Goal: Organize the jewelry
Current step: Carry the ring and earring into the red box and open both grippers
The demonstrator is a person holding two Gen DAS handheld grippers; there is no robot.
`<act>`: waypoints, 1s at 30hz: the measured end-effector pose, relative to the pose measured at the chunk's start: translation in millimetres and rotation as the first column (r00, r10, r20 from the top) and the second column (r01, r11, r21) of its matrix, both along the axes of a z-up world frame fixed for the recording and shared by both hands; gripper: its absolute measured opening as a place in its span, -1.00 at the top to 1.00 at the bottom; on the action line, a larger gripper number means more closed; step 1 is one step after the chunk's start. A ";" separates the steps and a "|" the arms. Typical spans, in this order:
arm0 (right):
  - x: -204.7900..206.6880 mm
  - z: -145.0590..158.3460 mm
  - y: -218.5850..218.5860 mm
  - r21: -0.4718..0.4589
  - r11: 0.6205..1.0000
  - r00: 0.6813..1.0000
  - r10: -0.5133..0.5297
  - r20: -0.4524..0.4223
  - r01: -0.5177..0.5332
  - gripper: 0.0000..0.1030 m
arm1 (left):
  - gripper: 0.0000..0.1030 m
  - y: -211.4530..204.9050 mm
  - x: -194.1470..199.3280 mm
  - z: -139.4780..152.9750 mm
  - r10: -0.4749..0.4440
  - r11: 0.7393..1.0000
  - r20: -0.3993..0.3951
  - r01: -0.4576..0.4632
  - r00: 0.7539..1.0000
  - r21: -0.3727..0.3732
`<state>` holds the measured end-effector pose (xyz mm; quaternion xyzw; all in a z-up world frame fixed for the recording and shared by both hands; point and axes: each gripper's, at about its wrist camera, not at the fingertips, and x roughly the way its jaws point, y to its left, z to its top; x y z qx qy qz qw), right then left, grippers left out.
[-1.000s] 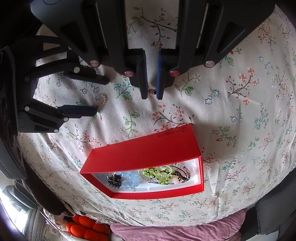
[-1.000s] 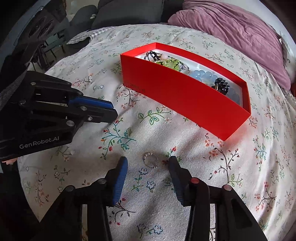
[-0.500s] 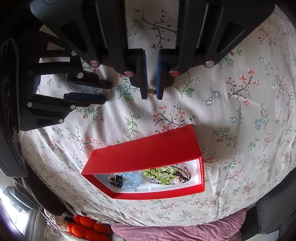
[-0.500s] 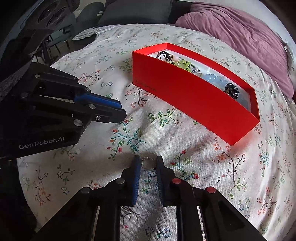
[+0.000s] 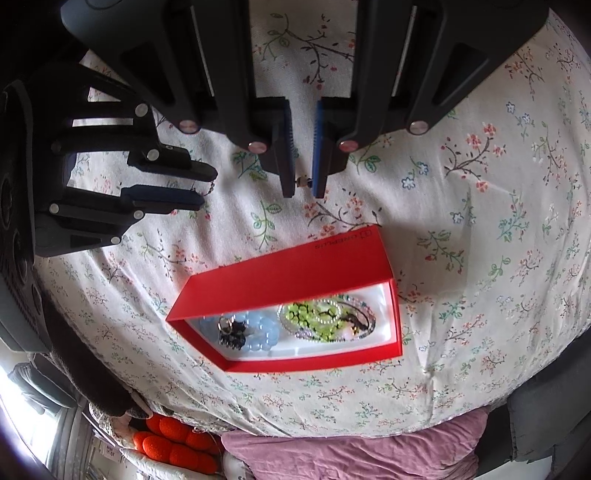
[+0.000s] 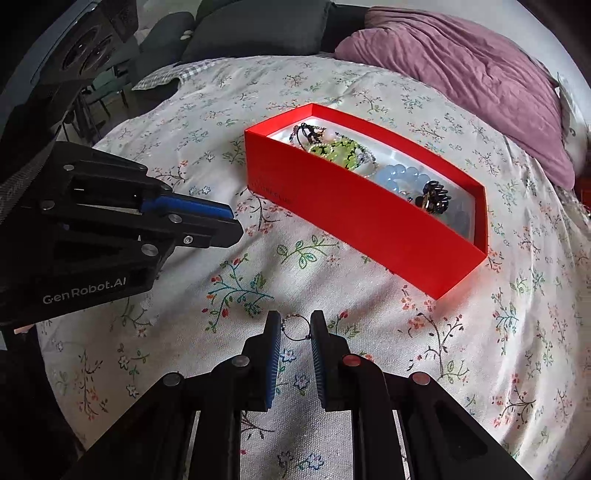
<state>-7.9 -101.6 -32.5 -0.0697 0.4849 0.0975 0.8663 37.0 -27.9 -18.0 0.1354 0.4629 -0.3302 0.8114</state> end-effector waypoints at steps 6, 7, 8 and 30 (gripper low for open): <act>4.4 19.3 -12.9 0.014 0.999 0.998 -0.050 0.024 0.049 0.68 | 0.80 -0.5 6.8 14.0 0.017 0.999 0.016 -0.016 1.000 -0.033; 7.2 23.3 -15.6 0.020 0.998 0.998 -0.058 0.031 0.057 0.68 | 0.80 -0.5 8.4 16.5 0.021 0.999 0.018 -0.021 1.000 -0.039; 8.7 27.8 -18.8 0.027 0.997 0.997 -0.068 0.039 0.067 0.68 | 0.80 -0.8 10.1 19.7 0.027 0.999 0.022 -0.026 0.999 -0.047; 68.5 65.4 -66.7 0.175 0.953 0.963 -0.261 0.066 0.246 0.68 | 0.80 -34.0 54.8 32.4 0.168 0.979 0.018 -0.165 0.986 -0.122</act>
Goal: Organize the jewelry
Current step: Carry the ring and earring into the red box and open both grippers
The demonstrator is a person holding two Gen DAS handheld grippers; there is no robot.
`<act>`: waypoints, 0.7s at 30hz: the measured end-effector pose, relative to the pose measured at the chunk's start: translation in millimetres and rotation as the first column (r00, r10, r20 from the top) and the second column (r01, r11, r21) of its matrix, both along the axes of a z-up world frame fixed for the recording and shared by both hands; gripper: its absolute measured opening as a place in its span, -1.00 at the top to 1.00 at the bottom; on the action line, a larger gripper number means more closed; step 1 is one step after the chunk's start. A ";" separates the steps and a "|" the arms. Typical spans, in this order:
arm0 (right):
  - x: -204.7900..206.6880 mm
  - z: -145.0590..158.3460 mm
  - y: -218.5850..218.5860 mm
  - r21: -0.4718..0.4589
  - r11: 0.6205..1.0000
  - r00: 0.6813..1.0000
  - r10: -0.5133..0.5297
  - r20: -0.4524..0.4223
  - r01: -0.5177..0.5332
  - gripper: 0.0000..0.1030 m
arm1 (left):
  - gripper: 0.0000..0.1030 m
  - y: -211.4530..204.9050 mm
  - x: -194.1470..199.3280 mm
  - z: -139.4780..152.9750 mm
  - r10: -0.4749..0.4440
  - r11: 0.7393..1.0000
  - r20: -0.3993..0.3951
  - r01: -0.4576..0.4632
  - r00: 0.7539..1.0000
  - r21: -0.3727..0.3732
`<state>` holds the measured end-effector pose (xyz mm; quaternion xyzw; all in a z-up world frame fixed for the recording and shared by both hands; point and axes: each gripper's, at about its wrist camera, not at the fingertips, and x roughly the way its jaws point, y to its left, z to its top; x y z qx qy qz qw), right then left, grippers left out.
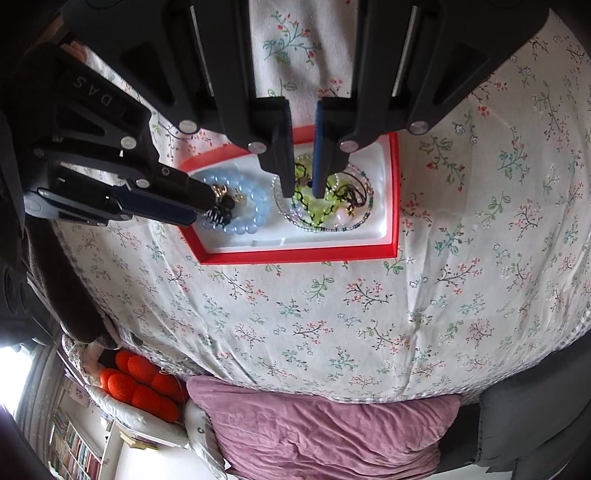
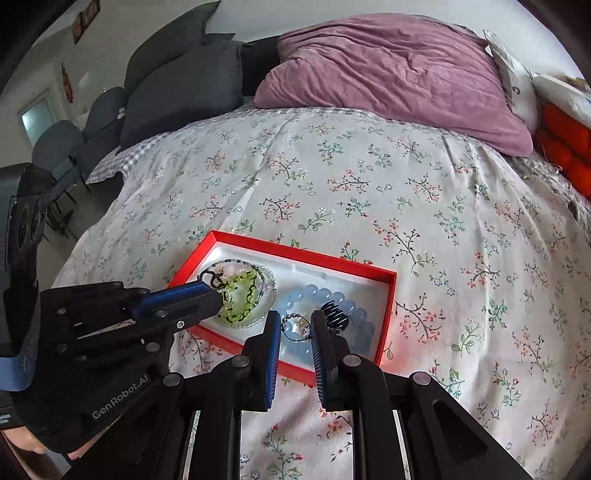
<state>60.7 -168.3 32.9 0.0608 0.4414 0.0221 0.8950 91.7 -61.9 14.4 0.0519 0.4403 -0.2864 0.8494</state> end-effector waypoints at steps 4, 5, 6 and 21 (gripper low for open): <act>5.3 -4.1 -4.4 0.012 0.999 1.000 -0.030 -0.006 0.030 0.67 | 0.80 -1.4 4.4 -3.2 0.017 1.000 -0.005 -0.016 1.000 0.006; 6.5 -5.1 -5.8 0.013 0.999 0.999 -0.035 -0.008 0.035 0.67 | 0.80 -1.6 5.3 -3.6 0.019 1.000 -0.003 -0.019 1.000 0.009; 7.7 -6.0 -7.1 0.013 0.999 0.999 -0.040 -0.009 0.040 0.67 | 0.80 -1.7 5.8 -3.9 0.021 1.000 -0.001 -0.021 1.000 0.012; 9.3 -5.0 -11.3 0.021 0.998 0.998 -0.052 -0.024 0.053 0.47 | 0.26 0.9 4.2 3.2 0.036 0.999 0.041 -0.037 0.999 0.039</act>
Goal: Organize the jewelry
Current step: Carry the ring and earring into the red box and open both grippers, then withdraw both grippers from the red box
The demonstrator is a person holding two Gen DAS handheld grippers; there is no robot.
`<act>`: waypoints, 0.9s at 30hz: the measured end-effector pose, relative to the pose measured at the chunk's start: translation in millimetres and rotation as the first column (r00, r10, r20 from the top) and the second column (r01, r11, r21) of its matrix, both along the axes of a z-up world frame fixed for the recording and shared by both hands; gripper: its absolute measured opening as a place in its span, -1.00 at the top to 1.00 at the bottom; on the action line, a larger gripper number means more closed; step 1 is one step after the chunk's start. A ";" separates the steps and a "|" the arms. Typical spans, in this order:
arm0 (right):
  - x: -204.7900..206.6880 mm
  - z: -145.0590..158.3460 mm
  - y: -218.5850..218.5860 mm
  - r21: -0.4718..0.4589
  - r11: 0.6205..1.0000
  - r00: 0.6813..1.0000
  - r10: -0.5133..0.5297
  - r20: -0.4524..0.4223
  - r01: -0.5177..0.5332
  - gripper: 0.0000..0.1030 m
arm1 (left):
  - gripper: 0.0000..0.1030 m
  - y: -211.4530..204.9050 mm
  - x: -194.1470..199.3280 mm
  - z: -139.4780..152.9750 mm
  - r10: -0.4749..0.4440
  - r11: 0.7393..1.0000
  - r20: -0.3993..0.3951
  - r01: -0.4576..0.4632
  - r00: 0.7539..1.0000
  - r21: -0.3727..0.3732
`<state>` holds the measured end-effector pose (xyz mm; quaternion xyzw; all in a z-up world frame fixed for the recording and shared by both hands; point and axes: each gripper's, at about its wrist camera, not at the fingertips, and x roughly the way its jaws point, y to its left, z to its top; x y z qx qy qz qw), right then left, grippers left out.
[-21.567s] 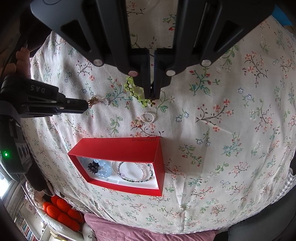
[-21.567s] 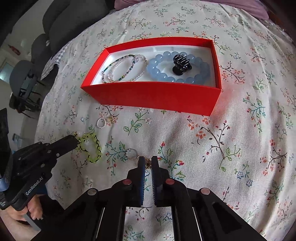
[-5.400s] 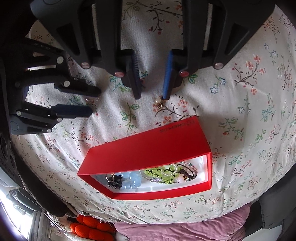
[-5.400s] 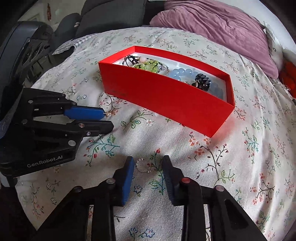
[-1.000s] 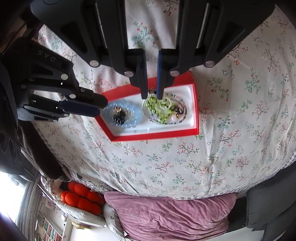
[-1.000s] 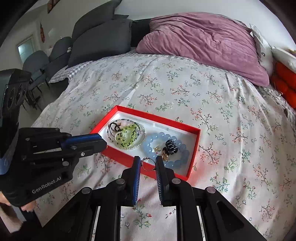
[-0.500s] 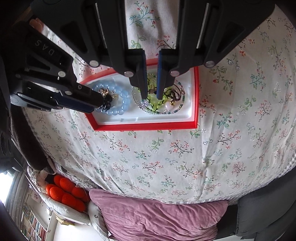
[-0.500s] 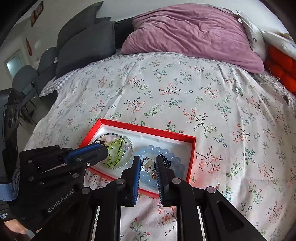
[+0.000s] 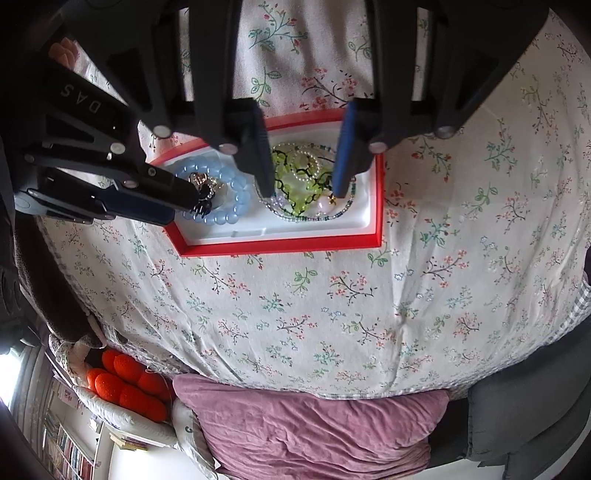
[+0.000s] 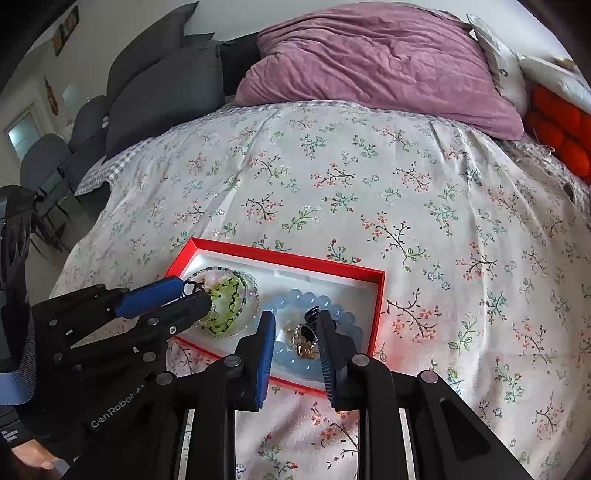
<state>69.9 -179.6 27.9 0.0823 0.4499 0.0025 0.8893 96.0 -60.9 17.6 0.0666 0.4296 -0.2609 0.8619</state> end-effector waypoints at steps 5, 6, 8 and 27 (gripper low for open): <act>-7.2 8.3 0.4 0.003 1.000 1.000 -0.003 0.025 0.003 -0.03 | 0.10 6.3 -3.9 7.7 0.011 1.000 0.007 -0.011 1.000 0.000; -10.1 10.9 0.4 -0.001 1.000 0.999 -0.005 0.034 0.005 -0.07 | 0.06 7.5 -4.9 8.8 0.013 1.000 0.010 -0.013 1.000 0.002; -14.1 14.8 0.5 -0.007 1.000 0.999 -0.005 0.035 0.005 -0.07 | -0.06 10.8 -8.0 11.1 0.016 1.000 0.012 -0.016 1.000 0.005; -75.6 22.5 -4.4 -0.088 0.986 0.982 -0.148 -0.121 0.138 -0.73 | -0.95 40.6 -55.9 2.0 0.146 0.979 -0.122 -0.125 0.982 0.163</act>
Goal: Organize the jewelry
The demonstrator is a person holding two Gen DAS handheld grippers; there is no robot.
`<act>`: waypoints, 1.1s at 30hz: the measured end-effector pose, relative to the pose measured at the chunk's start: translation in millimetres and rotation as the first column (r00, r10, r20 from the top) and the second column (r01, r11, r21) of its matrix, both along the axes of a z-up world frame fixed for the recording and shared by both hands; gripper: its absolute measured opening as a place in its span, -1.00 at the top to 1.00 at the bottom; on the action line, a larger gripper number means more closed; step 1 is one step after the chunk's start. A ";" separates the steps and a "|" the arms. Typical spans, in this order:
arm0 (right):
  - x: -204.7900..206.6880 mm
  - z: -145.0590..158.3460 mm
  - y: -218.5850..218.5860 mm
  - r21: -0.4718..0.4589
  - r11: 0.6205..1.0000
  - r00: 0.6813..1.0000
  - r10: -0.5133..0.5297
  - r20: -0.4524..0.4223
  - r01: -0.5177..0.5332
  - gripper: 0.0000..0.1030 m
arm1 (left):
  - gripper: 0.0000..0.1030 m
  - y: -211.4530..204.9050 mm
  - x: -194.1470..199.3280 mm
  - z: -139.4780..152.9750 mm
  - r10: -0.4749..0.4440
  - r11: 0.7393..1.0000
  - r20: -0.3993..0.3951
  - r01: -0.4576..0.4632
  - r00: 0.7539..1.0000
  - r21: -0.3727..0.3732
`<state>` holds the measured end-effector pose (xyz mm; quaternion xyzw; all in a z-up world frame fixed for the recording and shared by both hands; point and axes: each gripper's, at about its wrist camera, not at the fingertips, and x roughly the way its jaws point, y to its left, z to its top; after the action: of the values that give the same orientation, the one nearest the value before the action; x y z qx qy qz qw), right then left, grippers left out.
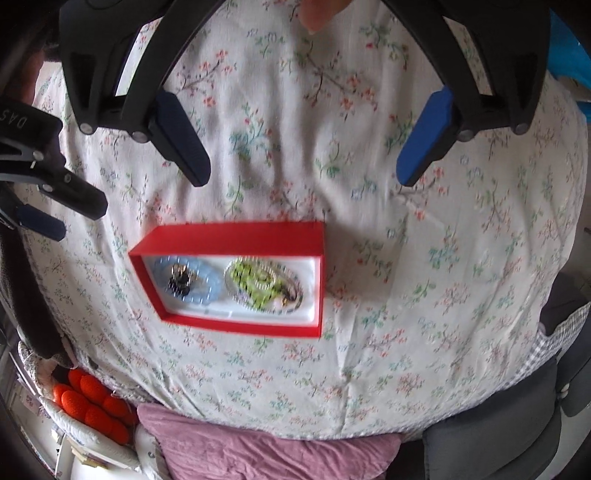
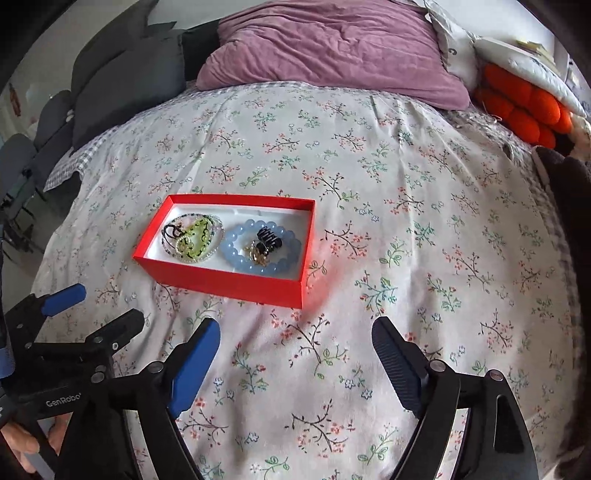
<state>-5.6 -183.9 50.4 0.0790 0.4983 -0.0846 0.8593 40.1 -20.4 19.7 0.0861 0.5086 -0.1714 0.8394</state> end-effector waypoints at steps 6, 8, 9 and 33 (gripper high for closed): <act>-12.8 -6.4 4.7 -0.021 0.999 0.999 -0.036 -0.041 0.036 -1.00 | -0.96 6.9 -16.6 1.2 0.022 0.999 0.008 -0.022 1.000 0.024; -14.1 -10.3 7.9 -0.038 0.999 0.998 -0.031 -0.058 0.028 -1.00 | -0.96 7.3 -18.5 0.0 0.026 0.999 0.008 -0.026 1.000 0.035; -14.4 -12.2 8.9 -0.042 0.999 0.997 -0.027 -0.068 0.024 -1.00 | -0.96 6.9 -18.6 -1.2 0.027 0.999 0.007 -0.028 1.000 0.046; -7.5 -23.4 14.8 -0.060 0.998 0.995 -0.005 -0.103 -0.001 -1.00 | -0.96 7.1 -17.1 -7.9 0.025 0.998 -0.015 -0.024 1.000 0.061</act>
<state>-13.2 -169.1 27.0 0.0491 0.5392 -0.1043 0.8343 23.0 -13.2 11.7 0.1043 0.5212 -0.1462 0.8343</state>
